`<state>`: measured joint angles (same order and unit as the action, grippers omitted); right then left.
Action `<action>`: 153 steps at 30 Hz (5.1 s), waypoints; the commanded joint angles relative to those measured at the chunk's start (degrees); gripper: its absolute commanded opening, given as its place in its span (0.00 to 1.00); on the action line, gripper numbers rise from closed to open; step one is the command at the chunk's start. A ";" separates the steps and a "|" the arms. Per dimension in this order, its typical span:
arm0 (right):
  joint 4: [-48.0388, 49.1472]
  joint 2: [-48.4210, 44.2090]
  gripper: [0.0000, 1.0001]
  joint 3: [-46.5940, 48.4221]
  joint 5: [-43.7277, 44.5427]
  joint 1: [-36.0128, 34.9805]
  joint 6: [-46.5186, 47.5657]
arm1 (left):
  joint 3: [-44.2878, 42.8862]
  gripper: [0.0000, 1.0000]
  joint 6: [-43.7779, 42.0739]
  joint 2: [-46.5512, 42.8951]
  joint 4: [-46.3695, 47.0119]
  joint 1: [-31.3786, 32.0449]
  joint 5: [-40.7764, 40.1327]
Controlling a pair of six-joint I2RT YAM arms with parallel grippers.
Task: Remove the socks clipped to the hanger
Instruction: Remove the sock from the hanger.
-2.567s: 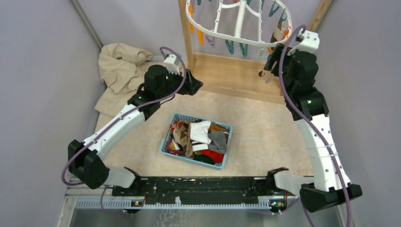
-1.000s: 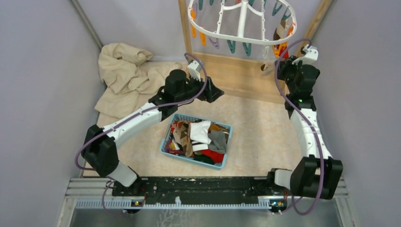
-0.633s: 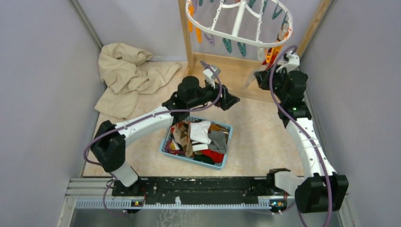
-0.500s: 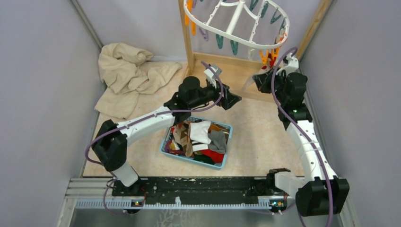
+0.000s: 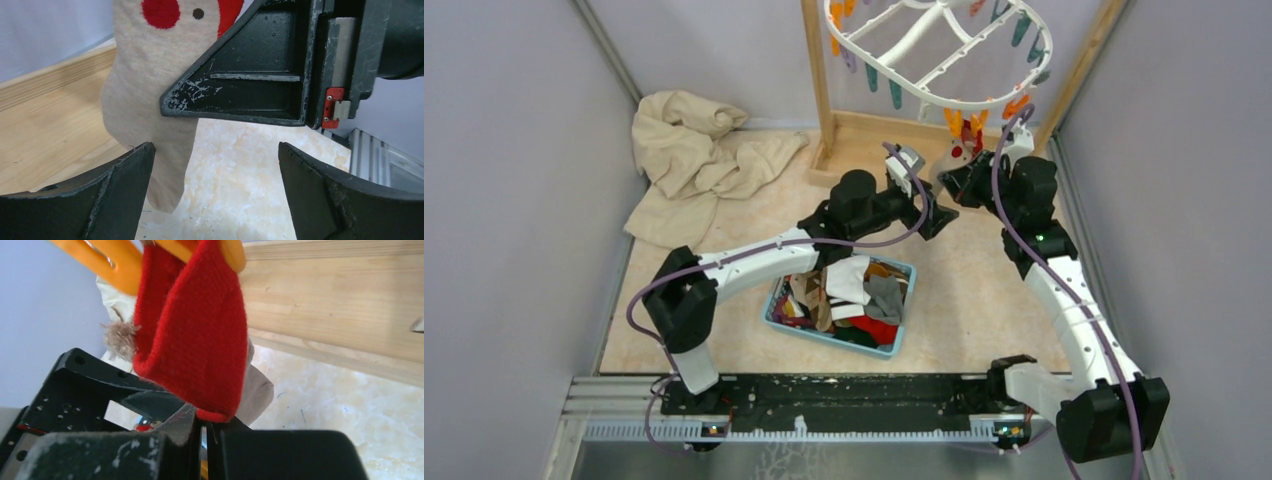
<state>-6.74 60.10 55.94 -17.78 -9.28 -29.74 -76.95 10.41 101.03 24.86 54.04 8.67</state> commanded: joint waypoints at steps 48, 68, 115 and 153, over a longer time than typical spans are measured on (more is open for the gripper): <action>-18.61 2.20 0.50 21.45 12.86 -1.88 18.50 | 0.20 0.27 -5.59 2.93 0.05 2.21 -14.95; -2.21 8.39 0.51 23.97 9.30 -1.88 21.60 | 1.04 0.27 -5.50 2.76 0.19 2.20 -13.94; -2.90 12.01 0.34 27.74 13.39 -3.06 23.04 | -11.57 0.98 -5.32 19.92 15.78 2.12 -13.61; -2.74 10.66 0.08 25.36 14.36 -3.11 22.46 | -10.55 0.00 0.34 20.25 20.30 -0.65 -13.59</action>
<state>-13.28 72.07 80.01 -4.14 -12.01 -6.57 -89.45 10.68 126.15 43.77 53.25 -5.78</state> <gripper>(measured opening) 0.116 0.020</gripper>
